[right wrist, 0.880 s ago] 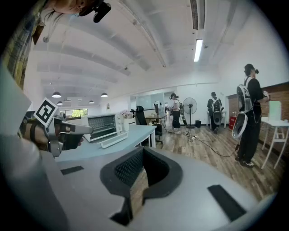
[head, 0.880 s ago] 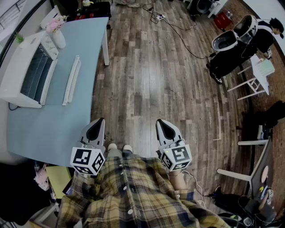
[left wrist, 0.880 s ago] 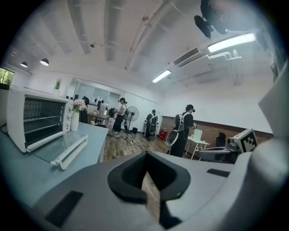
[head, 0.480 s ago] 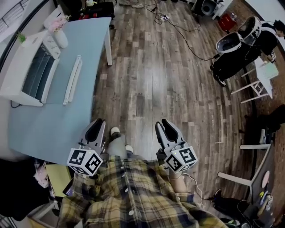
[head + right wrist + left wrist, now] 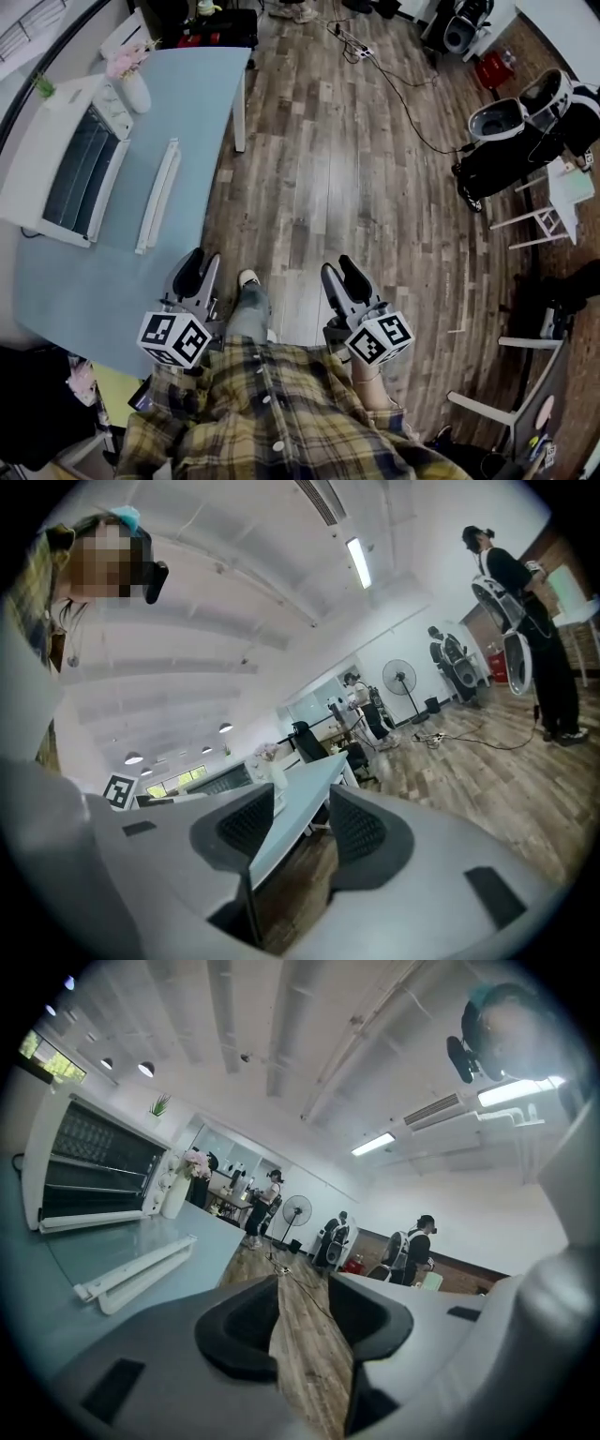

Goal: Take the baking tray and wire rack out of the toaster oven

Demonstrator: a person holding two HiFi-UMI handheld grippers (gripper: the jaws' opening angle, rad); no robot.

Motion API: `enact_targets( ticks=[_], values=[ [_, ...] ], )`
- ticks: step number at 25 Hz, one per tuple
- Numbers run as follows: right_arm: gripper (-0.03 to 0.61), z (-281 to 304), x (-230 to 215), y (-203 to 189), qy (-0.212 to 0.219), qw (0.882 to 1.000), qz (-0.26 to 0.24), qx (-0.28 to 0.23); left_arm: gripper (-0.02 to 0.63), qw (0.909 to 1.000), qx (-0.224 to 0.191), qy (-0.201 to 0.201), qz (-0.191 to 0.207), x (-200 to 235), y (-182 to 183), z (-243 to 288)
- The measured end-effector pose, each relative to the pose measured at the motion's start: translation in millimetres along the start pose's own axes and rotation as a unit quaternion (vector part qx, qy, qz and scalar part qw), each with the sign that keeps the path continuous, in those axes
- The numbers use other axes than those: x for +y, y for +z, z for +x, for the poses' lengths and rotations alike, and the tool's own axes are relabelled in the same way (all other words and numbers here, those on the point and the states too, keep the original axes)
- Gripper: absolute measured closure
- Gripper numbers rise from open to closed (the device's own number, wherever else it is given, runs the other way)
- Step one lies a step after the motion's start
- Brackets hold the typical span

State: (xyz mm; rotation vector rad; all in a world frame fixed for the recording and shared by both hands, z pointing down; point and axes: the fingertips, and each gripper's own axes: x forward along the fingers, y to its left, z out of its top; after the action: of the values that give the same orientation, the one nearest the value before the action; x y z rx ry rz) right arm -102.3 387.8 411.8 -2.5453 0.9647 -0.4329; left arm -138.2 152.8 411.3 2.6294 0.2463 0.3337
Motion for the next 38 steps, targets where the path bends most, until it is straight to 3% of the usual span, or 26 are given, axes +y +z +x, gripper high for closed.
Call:
enact_targets(
  ticks=[7,12,17,21,28,31,35,38],
  values=[
    [0.364,93.5,-7.1,38.4,0.049,0.999,0.001,0.0,0.425,0.9987,-0.044,0.022,-0.014,40.7,55.3,54.6],
    [0.339,155.5,1.6,44.6,0.096,0.995,0.01,0.018,0.382,0.996,-0.07,0.041,-0.035,70.5,81.3,71.4],
    [0.314,208.8,29.1,37.8,0.169,0.984,0.015,0.053,0.348,0.9887,-0.1,0.096,-0.057,98.5,91.0,55.8],
    [0.309,247.0,58.1,24.2,0.231,0.968,0.017,0.094,0.327,0.9768,-0.129,0.154,-0.074,120.8,91.8,28.4],
    [0.292,328.0,120.8,-13.1,0.347,0.921,0.018,0.177,0.291,0.9322,-0.191,0.286,-0.113,170.9,87.6,-26.1],
    [0.284,363.4,152.0,-23.9,0.403,0.891,0.017,0.208,0.275,0.9056,-0.229,0.334,-0.125,190.4,95.8,-36.5],
    [0.282,413.3,183.8,-19.7,0.465,0.853,0.016,0.235,0.247,0.8772,-0.273,0.371,-0.136,206.4,114.6,-30.5],
    [0.282,444.7,208.6,-18.9,0.509,0.819,0.019,0.263,0.244,0.8462,-0.317,0.402,-0.148,212.6,126.8,-32.4]
  ],
)
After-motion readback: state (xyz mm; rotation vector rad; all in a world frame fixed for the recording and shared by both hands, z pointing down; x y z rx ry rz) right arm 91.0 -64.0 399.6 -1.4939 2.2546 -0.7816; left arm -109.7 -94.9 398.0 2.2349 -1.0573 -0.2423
